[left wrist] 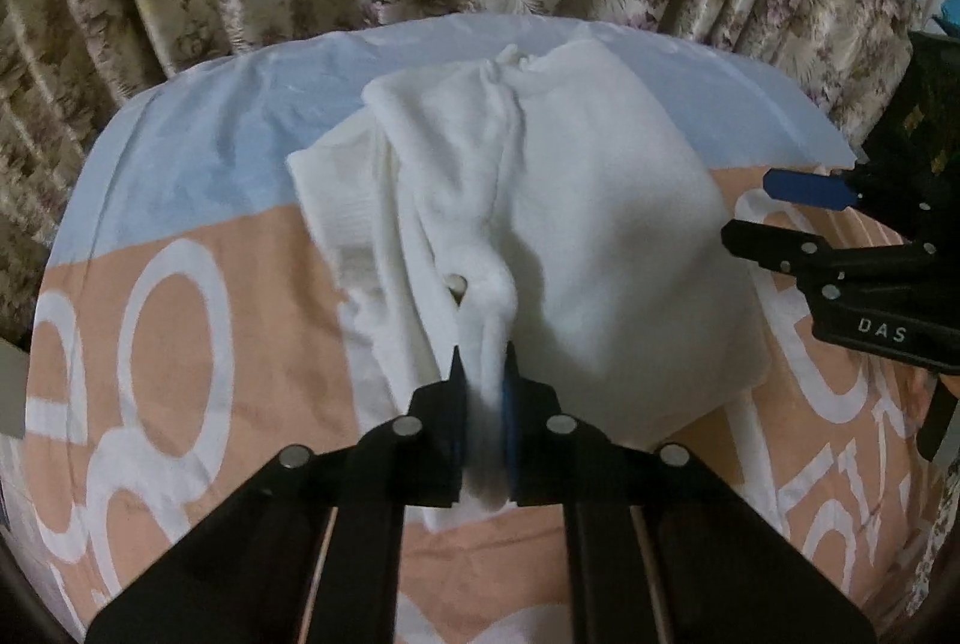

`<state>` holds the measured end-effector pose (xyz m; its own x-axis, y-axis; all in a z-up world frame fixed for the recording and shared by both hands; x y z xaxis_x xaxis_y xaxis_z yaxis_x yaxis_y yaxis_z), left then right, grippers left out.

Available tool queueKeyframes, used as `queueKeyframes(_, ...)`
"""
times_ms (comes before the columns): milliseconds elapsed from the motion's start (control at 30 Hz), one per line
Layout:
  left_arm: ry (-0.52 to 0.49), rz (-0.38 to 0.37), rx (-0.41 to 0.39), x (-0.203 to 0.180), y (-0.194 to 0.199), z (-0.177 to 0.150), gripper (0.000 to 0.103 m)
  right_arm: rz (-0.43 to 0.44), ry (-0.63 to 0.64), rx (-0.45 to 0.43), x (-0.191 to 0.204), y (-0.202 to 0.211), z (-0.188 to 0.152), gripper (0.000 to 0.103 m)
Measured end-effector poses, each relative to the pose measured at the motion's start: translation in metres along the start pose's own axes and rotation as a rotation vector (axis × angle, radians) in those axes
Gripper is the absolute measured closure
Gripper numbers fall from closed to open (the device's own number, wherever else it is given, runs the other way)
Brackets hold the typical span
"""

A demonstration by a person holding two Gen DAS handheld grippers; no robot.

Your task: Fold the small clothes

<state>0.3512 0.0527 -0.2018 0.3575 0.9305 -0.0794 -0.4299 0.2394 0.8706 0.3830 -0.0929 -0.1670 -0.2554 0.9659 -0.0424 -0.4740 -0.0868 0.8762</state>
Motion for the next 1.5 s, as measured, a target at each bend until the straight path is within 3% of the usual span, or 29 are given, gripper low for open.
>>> queueKeyframes(300, 0.104, 0.003, 0.022, 0.012, 0.000, -0.036, 0.092, 0.018, 0.066, 0.013, 0.028, 0.001, -0.005, 0.042)
queueKeyframes(400, 0.109, 0.030, 0.014, 0.015, 0.004, -0.029, 0.078, -0.047, 0.125, 0.026, 0.035, -0.010, -0.008, 0.043)
queueKeyframes(467, 0.099, 0.067, -0.008, 0.018, 0.010, -0.023, 0.047, -0.044, 0.144, 0.029, 0.037, -0.013, -0.008, 0.043)
queueKeyframes(567, 0.093, 0.066, -0.042, 0.022, 0.021, -0.008, 0.039, -0.025, 0.124, 0.015, 0.031, -0.012, 0.000, 0.042)
queueKeyframes(733, 0.104, 0.077, -0.051, 0.028, 0.016, 0.026, 0.039, 0.031, 0.085, 0.041, 0.026, -0.022, 0.011, 0.042)
queueKeyframes(800, 0.086, 0.079, -0.013, 0.026, 0.000, 0.036, 0.043, 0.028, 0.097, 0.049, 0.027, -0.025, 0.012, 0.042)
queueKeyframes(867, 0.041, 0.055, 0.041, 0.018, -0.018, 0.040, 0.089, 0.043, 0.088, 0.061, 0.027, -0.030, 0.012, 0.042)
queueKeyframes(967, -0.017, 0.085, 0.052, 0.013, -0.028, 0.038, 0.090, 0.088, 0.062, 0.079, 0.027, -0.034, 0.010, 0.053)
queueKeyframes(1133, -0.019, 0.089, 0.052, 0.019, -0.020, 0.028, 0.097, 0.095, 0.058, 0.042, 0.032, -0.028, 0.012, 0.068)
queueKeyframes(1333, -0.062, 0.176, 0.067, 0.024, -0.012, -0.002, 0.102, 0.088, 0.118, 0.004, 0.046, -0.009, 0.002, 0.073)
queueKeyframes(1500, -0.018, 0.168, 0.090, 0.038, -0.029, -0.019, 0.102, 0.058, 0.085, 0.034, 0.031, -0.020, -0.011, 0.075)
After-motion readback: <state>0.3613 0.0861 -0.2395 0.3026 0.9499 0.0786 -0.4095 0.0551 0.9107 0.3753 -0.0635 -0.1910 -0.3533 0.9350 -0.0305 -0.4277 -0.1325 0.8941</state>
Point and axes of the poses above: each gripper's, at about its wrist camera, not at the fingertips, and y roughly against the way its jaws point, x to its left, z to its top, the point moved 6 cm from there along -y, roughly the way its jaws point, and after that the axes turned 1 degree about z, right-handed, at the moved point
